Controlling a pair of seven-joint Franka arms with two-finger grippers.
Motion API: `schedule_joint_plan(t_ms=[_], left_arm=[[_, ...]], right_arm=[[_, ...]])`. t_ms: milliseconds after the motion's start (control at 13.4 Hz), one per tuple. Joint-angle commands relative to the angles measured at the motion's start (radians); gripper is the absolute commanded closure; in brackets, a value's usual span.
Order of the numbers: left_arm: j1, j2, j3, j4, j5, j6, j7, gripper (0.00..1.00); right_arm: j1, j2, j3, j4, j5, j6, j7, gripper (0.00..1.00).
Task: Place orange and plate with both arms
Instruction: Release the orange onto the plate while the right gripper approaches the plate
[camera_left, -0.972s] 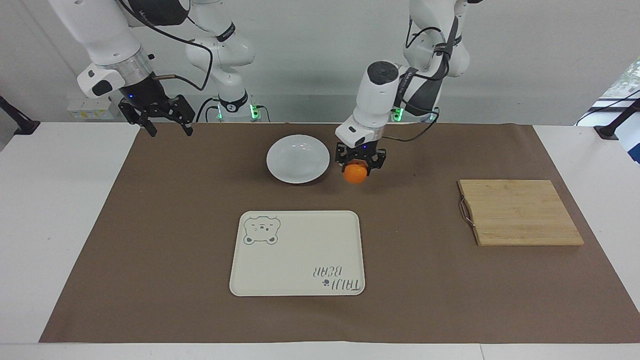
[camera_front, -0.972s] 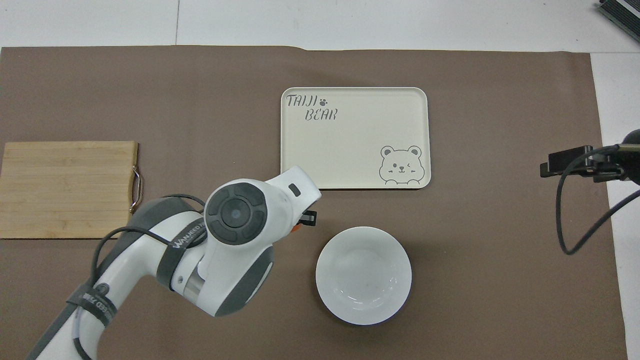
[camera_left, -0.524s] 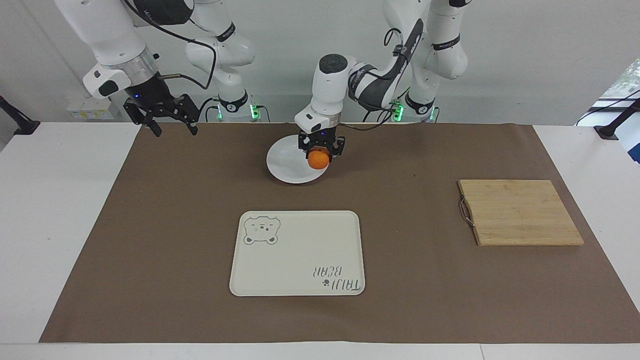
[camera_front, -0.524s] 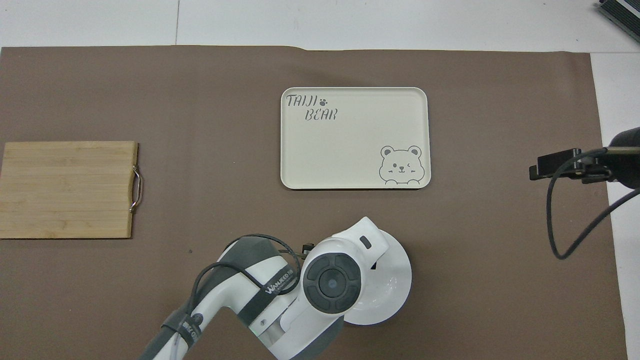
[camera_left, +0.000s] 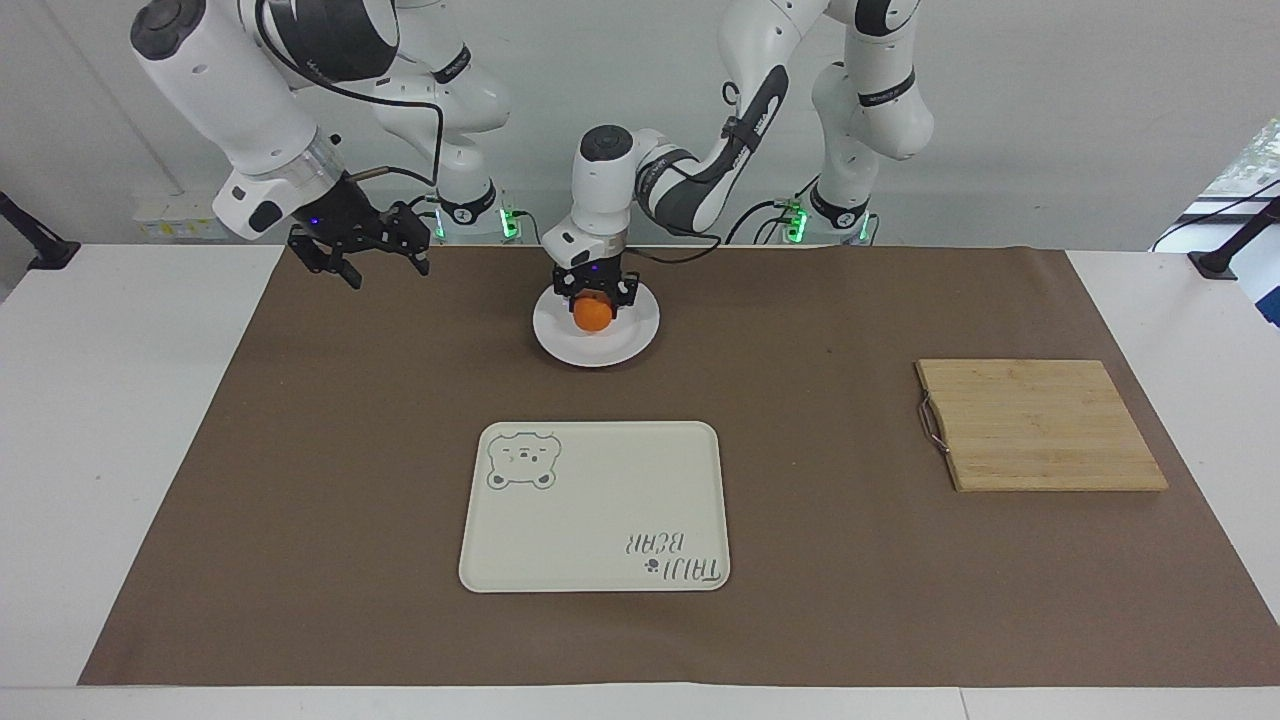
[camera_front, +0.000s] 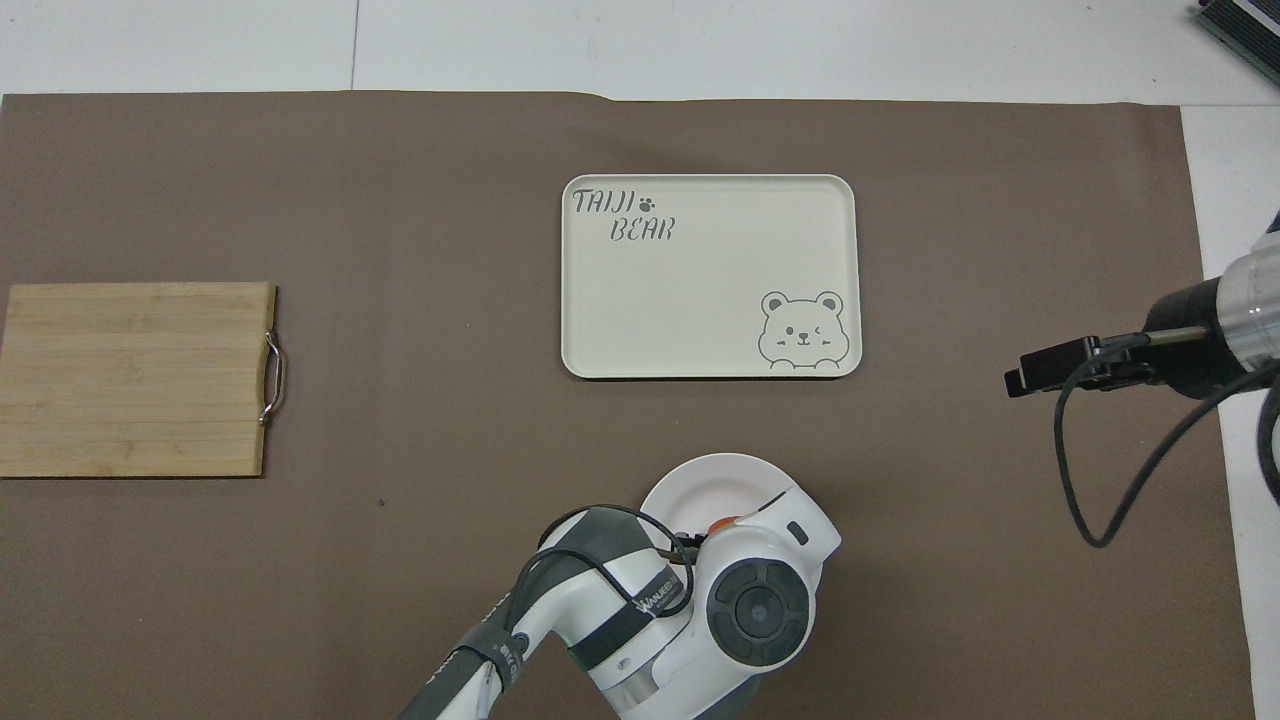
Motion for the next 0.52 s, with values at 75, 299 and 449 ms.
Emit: schedule_joint_plan(t_ms=[75, 299, 449], left_arm=[[-0.007, 0.0, 0.008, 0.01, -0.019, -0.025, -0.008, 0.0], [0.008, -0.033, 0.01, 0.016, -0.019, -0.04, 0.001, 0.0], [0.034, -0.1, 0.022, 0.019, -0.017, -0.089, 0.004, 0.0]], right_arm=[[-0.009, -0.007, 0.003, -0.091, 0.082, 0.047, -0.075, 0.0], [-0.009, -0.004, 0.002, -0.187, 0.118, 0.097, -0.155, 0.0], [-0.01, -0.003, 0.002, -0.267, 0.168, 0.142, -0.212, 0.0]])
